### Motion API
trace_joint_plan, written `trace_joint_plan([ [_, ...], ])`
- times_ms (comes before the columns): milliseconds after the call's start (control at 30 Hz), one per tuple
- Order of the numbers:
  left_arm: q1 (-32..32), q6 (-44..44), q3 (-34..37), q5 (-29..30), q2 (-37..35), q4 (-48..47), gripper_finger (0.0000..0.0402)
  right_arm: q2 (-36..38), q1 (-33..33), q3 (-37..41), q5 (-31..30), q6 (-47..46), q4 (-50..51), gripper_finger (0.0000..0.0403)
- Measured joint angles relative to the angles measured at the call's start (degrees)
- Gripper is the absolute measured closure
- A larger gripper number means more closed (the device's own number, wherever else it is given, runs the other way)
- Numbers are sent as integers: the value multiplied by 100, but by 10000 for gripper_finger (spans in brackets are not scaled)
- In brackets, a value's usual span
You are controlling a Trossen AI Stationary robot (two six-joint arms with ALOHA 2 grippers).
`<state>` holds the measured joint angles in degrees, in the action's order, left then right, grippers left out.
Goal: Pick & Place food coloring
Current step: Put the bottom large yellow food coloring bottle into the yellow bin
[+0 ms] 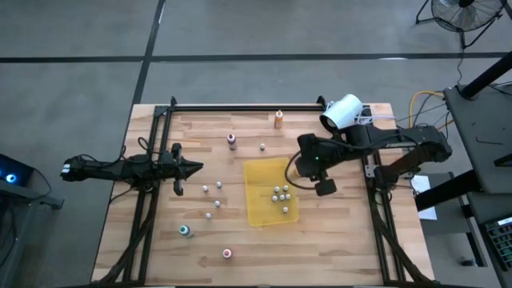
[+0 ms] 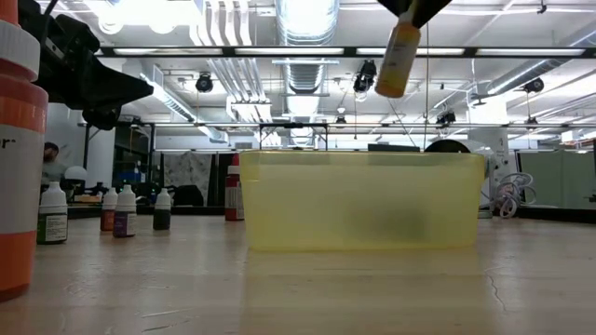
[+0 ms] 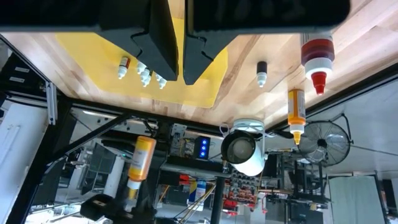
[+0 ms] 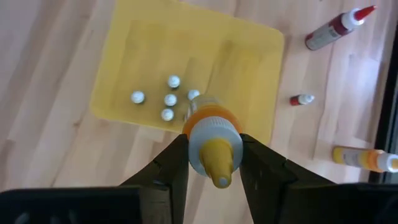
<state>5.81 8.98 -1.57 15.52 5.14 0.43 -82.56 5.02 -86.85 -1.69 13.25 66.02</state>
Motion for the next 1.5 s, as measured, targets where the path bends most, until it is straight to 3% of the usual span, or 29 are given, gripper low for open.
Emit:
trace_joint_plan([
  [467,-1,2,1,-1,1,0,402,-7,-632,834,-16,-389,-1149,294],
  [733,1,-1,-2,1,1,0,402,-110,-897,877,-235,-552,-1282,294],
  [1100,-1,0,-2,1,-1,0,402,-271,-1517,844,-249,24,-1626,294],
  [1500,1,0,-1,-1,-1,0,402,-309,-2201,840,28,155,-2034,294],
])
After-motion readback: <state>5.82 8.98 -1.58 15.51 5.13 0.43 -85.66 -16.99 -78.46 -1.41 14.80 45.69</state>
